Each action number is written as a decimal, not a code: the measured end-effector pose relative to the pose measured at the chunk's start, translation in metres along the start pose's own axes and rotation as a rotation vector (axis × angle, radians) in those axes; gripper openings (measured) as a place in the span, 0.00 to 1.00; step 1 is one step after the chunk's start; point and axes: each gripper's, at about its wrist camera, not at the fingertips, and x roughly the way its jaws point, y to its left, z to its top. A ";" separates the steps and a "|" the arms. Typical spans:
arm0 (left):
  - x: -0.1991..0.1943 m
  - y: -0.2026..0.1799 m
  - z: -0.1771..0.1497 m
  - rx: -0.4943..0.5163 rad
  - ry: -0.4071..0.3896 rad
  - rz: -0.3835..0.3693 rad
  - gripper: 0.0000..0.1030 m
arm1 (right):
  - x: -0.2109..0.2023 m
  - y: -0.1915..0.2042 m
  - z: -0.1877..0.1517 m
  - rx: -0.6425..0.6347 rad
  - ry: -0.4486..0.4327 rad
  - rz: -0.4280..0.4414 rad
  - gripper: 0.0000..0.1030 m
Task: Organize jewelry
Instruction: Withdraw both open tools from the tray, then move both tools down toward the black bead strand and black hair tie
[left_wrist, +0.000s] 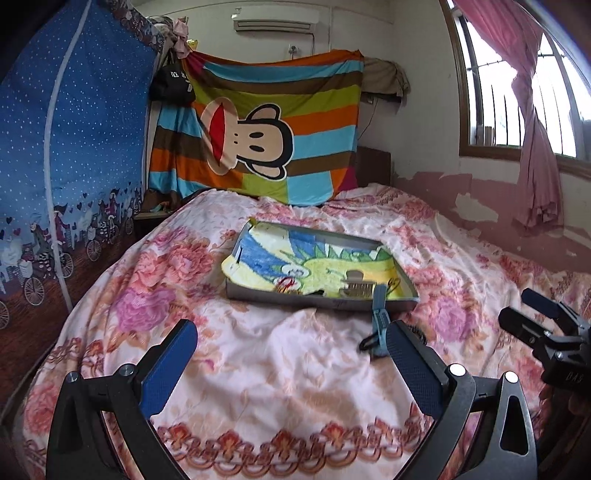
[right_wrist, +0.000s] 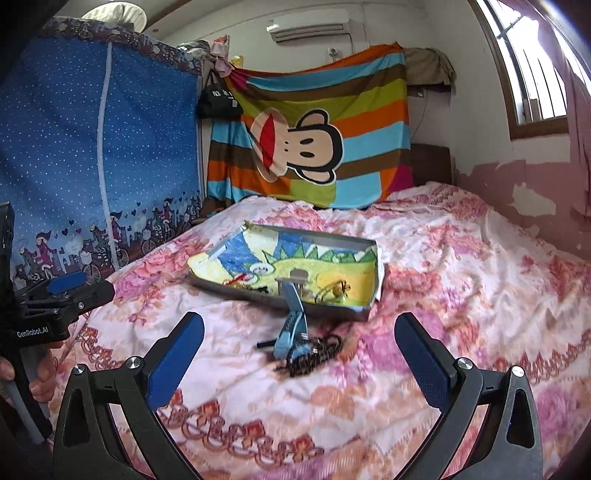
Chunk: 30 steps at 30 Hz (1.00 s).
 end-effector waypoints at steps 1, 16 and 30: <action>-0.001 0.000 -0.001 0.005 0.009 0.000 1.00 | -0.001 -0.002 -0.002 0.007 0.011 -0.003 0.99; 0.016 -0.006 -0.027 0.068 0.213 0.004 1.00 | 0.016 -0.019 -0.036 0.061 0.244 -0.047 0.98; 0.058 -0.022 -0.038 0.131 0.392 -0.060 1.00 | 0.057 -0.045 -0.053 0.127 0.468 -0.016 0.98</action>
